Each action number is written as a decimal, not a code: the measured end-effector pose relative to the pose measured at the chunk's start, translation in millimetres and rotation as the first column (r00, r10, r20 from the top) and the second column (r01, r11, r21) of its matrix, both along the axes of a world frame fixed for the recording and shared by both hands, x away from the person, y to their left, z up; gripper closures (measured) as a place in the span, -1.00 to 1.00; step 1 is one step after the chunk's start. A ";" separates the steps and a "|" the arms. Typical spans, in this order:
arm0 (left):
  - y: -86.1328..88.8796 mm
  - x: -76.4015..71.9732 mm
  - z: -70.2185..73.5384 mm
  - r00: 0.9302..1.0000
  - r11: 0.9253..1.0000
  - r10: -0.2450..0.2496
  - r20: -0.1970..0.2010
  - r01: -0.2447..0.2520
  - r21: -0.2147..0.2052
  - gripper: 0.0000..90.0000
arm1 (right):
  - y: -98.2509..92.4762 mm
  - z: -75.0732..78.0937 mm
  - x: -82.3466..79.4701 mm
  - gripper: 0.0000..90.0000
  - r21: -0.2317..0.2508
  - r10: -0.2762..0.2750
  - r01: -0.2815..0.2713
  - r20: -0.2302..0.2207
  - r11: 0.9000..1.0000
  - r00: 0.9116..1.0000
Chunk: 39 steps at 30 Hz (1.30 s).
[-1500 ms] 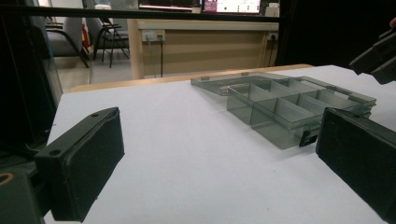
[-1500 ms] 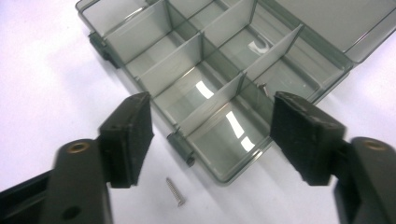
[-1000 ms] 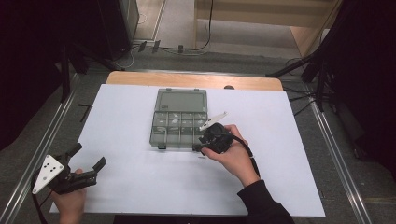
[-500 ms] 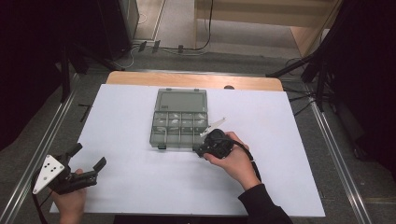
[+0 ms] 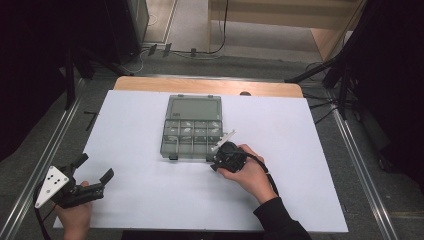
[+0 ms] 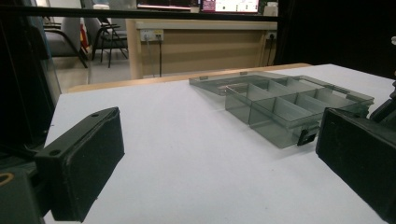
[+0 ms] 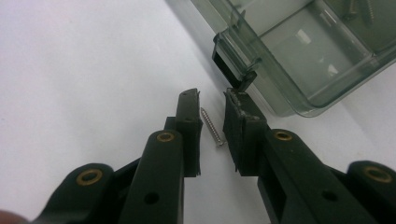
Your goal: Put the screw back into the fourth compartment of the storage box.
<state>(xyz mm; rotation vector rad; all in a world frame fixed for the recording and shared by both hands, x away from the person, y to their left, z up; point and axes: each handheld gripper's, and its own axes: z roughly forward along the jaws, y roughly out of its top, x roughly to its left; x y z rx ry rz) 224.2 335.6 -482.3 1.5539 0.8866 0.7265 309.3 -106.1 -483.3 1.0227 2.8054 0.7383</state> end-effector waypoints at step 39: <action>-0.7 0.3 -0.1 1.000 1.000 0.000 -0.003 0.000 0.010 -0.97 | -8.4 10.1 -3.6 1.00 0.054 -0.057 0.057 0.005 0.997 0.998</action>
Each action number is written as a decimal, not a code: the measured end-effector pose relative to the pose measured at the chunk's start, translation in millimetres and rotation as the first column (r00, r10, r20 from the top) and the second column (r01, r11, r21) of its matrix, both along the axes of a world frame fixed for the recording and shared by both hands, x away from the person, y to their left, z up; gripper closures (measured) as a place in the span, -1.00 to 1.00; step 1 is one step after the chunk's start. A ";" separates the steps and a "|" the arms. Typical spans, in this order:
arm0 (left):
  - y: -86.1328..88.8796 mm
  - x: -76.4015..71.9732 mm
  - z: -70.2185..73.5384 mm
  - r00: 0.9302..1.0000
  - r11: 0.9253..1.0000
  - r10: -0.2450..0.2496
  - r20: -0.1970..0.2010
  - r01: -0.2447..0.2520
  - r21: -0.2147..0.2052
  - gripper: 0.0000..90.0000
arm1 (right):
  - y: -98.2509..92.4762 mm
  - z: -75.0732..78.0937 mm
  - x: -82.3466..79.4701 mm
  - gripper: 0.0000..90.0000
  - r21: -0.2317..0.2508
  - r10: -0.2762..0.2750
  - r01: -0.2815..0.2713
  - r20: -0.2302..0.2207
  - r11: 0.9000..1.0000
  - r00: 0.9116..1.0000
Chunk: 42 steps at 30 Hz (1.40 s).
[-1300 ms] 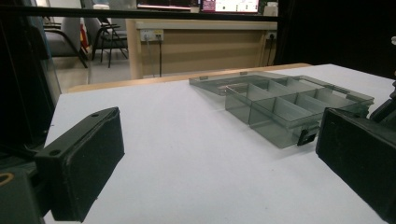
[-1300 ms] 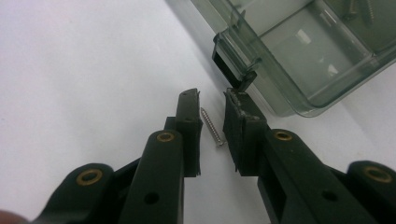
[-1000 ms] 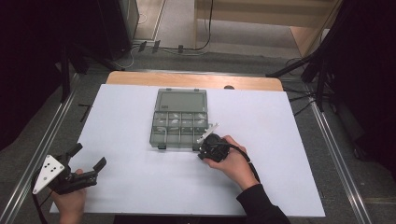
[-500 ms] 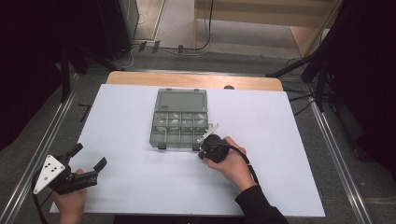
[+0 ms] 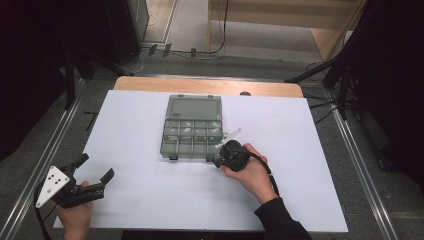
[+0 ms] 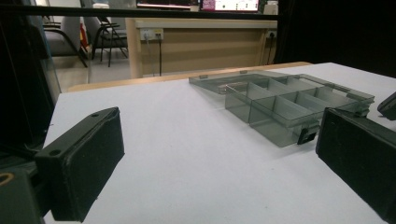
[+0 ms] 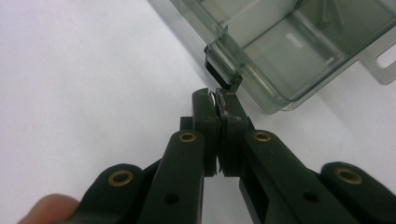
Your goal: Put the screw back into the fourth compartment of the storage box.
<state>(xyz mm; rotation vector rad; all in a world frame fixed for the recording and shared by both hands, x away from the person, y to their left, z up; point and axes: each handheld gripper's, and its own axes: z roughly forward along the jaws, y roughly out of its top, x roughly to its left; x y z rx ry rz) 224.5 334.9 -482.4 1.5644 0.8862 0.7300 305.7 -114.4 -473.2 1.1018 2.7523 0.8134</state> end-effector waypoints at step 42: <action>0.3 0.3 -0.1 1.000 1.000 0.000 0.000 0.000 -0.005 -0.97 | 2.2 55.1 21.9 1.00 0.040 -0.010 0.007 0.070 0.999 0.997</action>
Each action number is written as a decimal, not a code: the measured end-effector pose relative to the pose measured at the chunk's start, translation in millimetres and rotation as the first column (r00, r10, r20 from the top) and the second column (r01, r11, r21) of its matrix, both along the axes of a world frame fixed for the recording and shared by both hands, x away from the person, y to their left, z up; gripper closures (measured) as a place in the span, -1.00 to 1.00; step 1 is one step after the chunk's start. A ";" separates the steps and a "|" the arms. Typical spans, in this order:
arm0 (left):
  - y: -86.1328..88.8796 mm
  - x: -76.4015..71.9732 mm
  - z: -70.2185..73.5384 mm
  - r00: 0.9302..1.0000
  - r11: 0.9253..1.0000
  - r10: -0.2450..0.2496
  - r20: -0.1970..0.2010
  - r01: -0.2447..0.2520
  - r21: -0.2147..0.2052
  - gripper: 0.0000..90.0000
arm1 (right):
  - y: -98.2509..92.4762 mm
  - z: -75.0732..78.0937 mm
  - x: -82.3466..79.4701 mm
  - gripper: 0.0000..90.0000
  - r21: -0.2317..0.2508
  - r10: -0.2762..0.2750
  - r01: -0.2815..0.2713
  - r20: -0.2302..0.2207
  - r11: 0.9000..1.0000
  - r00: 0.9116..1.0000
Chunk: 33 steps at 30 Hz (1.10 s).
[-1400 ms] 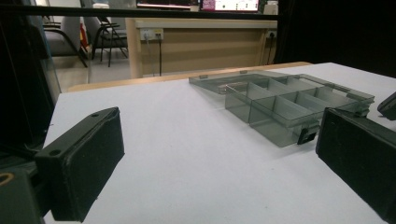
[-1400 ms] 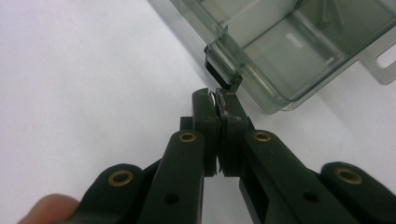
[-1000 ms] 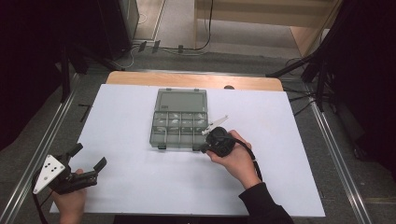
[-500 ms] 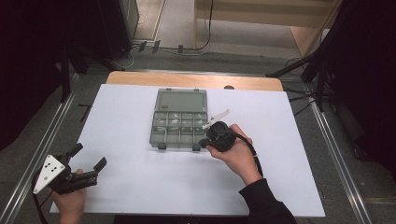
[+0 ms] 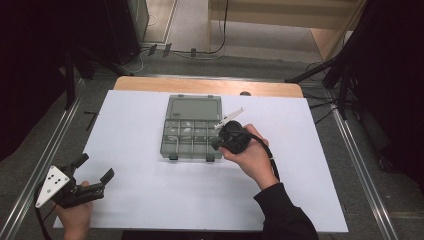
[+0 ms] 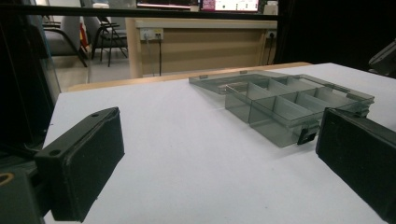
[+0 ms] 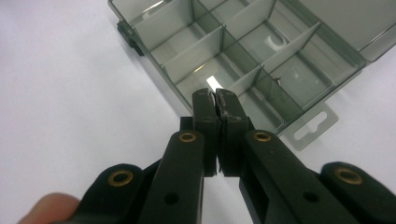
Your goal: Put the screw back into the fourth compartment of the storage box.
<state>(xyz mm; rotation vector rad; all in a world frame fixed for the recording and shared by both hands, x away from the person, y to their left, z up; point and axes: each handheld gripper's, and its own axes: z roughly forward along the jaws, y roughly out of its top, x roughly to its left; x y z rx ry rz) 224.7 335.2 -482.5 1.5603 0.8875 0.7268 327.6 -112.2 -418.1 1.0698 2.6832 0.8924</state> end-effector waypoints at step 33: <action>0.0 0.1 0.0 1.000 1.000 -0.002 0.000 0.002 0.000 -0.97 | 2.9 9.1 33.5 1.00 -0.005 -0.054 0.054 0.012 0.999 0.998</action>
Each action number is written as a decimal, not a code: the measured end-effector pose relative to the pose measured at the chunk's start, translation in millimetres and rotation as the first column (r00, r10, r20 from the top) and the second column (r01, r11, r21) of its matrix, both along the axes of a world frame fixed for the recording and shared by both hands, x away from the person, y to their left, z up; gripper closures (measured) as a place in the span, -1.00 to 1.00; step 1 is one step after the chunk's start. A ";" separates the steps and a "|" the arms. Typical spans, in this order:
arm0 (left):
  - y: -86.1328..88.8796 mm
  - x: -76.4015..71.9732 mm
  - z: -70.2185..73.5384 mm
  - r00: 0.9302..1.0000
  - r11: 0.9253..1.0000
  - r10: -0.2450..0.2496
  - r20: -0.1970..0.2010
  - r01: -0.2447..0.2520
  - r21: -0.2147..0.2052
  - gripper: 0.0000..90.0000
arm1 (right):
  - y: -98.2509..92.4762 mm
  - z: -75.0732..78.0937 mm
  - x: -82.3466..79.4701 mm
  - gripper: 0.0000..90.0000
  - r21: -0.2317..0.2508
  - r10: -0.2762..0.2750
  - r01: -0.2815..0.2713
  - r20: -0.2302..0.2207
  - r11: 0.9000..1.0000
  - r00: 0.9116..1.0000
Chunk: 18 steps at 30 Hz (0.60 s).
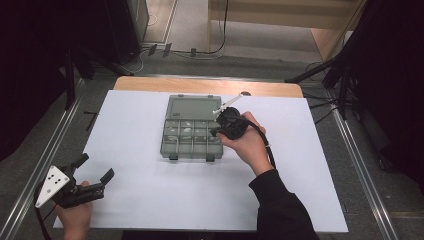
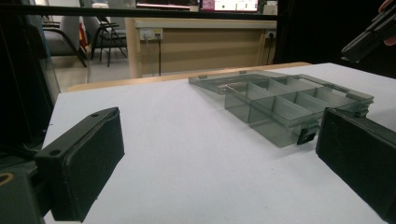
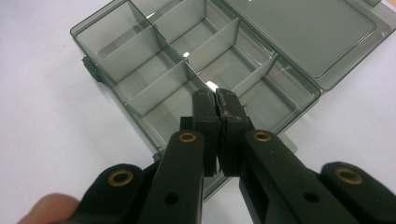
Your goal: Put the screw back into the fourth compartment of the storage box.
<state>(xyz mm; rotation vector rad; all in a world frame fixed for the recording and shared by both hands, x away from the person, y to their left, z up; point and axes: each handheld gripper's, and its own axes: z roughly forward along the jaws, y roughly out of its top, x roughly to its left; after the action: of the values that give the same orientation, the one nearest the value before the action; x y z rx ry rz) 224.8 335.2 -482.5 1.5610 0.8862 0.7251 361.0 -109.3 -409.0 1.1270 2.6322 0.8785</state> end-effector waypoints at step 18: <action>0.3 0.0 0.0 1.000 1.000 -0.002 0.000 0.002 0.000 -0.97 | -1.8 -14.1 20.6 1.00 -0.021 -0.040 0.039 -0.020 0.999 0.999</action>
<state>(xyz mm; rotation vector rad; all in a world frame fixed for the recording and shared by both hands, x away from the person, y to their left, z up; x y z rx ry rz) 224.8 335.5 -482.5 1.5619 0.8850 0.7240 381.6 -111.1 -423.0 1.1852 2.6198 0.8349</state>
